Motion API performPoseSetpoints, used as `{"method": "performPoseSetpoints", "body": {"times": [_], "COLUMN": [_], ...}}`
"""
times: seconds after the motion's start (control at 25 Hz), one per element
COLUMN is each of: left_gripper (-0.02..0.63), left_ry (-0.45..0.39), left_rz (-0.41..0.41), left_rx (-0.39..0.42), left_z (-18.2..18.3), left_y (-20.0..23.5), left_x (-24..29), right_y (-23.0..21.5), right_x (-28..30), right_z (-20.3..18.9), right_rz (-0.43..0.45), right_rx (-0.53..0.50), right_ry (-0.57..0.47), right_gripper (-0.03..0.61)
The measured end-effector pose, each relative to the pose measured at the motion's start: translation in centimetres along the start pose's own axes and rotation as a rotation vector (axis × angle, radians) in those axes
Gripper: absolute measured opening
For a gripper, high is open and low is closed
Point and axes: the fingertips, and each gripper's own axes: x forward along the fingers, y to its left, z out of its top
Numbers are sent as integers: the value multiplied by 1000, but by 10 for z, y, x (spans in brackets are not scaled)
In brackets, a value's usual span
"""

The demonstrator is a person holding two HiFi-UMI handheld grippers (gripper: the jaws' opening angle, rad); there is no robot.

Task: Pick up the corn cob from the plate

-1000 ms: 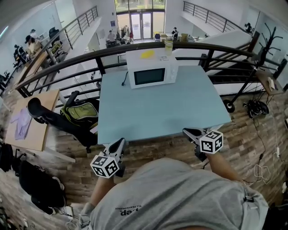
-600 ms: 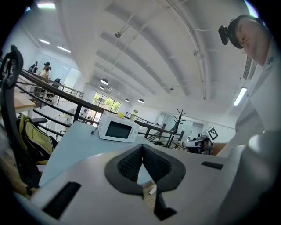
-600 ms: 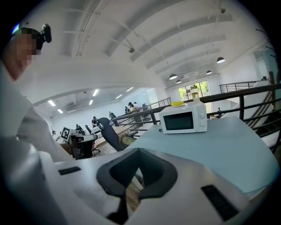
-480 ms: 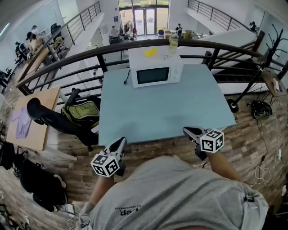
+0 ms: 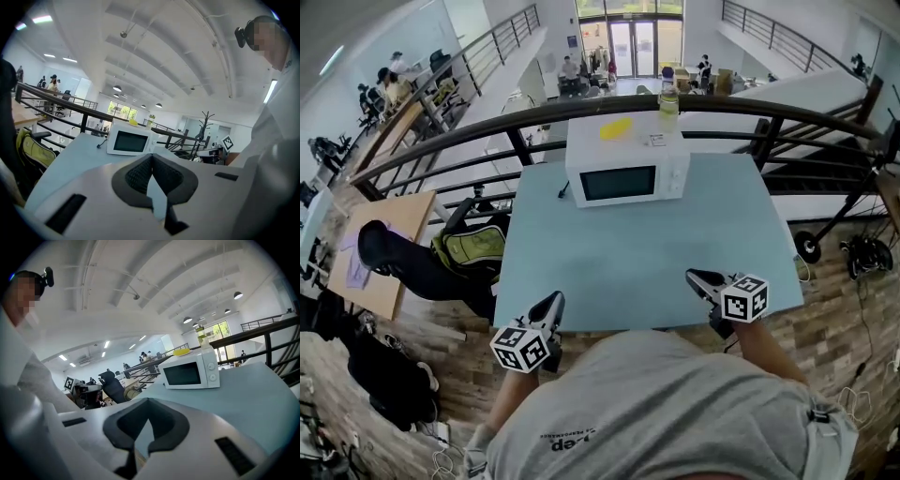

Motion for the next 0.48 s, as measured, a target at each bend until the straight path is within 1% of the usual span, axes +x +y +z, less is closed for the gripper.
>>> {"method": "performPoseSetpoints", "body": {"times": [0.12,0.24,0.32,0.48], "left_gripper": [18,18,18,18], "left_ry": [-11,3,17,35], "left_rz": [4,3,15,58], "left_rx": [-10,-3,13,-2], "left_z": [15,32,41,54], "left_y": [-21,-42,-50,-50], "left_x": [60,118,145,183], "right_y": [-56,-105,-132,-178], "right_x": [2,4,4,14], "right_z": [26,59,74,90], "right_rz": [31,65,83,110], "right_rx": [-3,-18,-19,3], "right_ry": [8,4,4,6], "right_gripper": [15,15,15,15]}}
